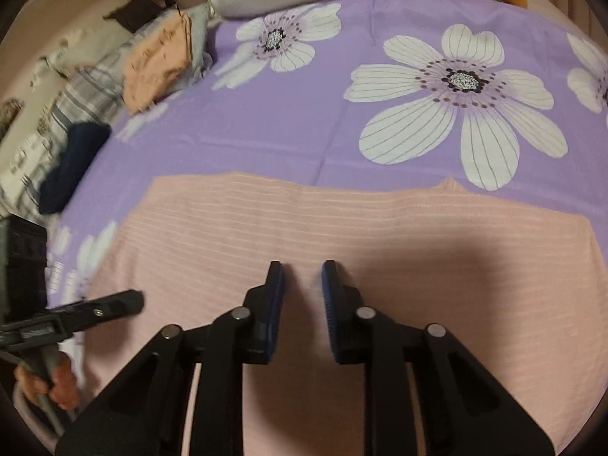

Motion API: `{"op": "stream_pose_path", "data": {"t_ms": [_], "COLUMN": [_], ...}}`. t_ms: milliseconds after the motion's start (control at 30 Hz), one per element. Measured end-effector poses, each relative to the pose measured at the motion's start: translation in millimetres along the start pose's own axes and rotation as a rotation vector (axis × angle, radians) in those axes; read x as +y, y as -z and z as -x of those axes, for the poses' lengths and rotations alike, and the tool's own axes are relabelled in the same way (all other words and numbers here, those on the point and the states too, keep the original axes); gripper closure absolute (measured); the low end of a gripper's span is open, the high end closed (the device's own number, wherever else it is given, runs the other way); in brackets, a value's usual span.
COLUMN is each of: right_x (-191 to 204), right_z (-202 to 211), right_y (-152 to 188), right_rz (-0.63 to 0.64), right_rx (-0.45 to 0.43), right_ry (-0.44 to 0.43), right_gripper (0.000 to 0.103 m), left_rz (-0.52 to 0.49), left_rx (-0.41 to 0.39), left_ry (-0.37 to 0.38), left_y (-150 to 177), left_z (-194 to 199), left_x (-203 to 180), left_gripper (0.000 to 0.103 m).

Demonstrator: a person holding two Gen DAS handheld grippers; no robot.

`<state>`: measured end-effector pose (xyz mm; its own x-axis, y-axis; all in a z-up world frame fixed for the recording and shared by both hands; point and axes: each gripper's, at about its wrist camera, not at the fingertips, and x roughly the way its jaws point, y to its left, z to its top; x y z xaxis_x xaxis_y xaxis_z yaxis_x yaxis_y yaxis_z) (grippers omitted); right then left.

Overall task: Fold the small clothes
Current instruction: 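Move the open left gripper to the side edge of the folded shirt, then grasp the shirt side edge with the left gripper, fold it inward, release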

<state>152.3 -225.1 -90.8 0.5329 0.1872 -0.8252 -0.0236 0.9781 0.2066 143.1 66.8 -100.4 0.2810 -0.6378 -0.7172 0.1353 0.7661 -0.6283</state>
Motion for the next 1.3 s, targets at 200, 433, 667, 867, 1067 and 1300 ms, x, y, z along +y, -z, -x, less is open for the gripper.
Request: {"op": "stream_pose_path", "data": {"t_ms": [200,433,667,867,1067,1300], "right_x": [7,32,44,46,42,22], "right_z": [12,50,63,60,73,96], "right_y": [4,56,103,129,132,124], "right_rz": [0.034,0.151,0.172,0.178,0.147,0.023], "right_rx": [0.009,0.012,0.057,0.108,0.094,-0.010], "right_ry": [0.039,0.013,-0.039,-0.066,-0.100,-0.159], "right_gripper": [0.084,0.084,0.084,0.084,0.082,0.082], "left_rz": [-0.023,-0.029,-0.067,-0.103,-0.171,-0.259], "left_rx": [0.000,-0.004,-0.019,-0.035,-0.055,-0.065], "left_ry": [-0.038,-0.073,-0.124,-0.154,-0.184,-0.184], "left_y": [1,1,2,6,11,19], "left_z": [1,3,8,16,24,26], "left_x": [-9,-13,-26,-42,-68,-108], "left_gripper": [0.082,0.082,0.086,0.091,0.091,0.096]}}
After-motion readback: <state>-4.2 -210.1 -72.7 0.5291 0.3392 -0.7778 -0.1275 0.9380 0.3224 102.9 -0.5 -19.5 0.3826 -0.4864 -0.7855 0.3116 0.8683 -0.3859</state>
